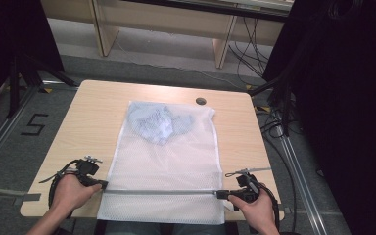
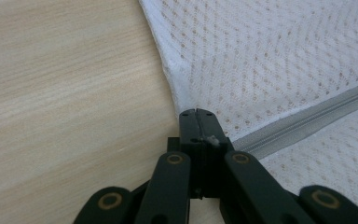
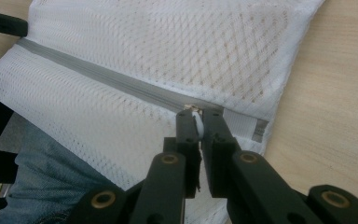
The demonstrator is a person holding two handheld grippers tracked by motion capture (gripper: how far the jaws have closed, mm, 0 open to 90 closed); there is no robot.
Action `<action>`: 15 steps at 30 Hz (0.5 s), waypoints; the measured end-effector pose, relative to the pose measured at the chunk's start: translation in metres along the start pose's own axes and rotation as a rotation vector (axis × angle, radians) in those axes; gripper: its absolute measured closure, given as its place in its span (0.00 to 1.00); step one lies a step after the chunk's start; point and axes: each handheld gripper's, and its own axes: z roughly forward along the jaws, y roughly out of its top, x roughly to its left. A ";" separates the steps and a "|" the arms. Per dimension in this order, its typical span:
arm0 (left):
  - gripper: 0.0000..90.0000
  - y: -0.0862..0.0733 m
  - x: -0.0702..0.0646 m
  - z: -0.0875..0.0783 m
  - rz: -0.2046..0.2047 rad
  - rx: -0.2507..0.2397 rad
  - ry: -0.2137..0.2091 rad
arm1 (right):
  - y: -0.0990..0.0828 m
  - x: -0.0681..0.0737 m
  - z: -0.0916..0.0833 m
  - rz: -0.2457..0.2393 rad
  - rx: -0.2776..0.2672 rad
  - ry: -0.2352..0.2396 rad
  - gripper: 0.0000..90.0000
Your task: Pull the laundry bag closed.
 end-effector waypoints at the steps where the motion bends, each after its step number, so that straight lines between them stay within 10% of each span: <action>1: 1.00 0.000 0.000 0.000 0.000 0.000 0.000 | 0.000 0.000 0.000 0.000 0.000 0.000 0.97; 15: 1.00 0.000 0.000 0.000 -0.004 -0.002 0.000 | -0.002 -0.008 -0.001 0.033 0.027 0.005 0.97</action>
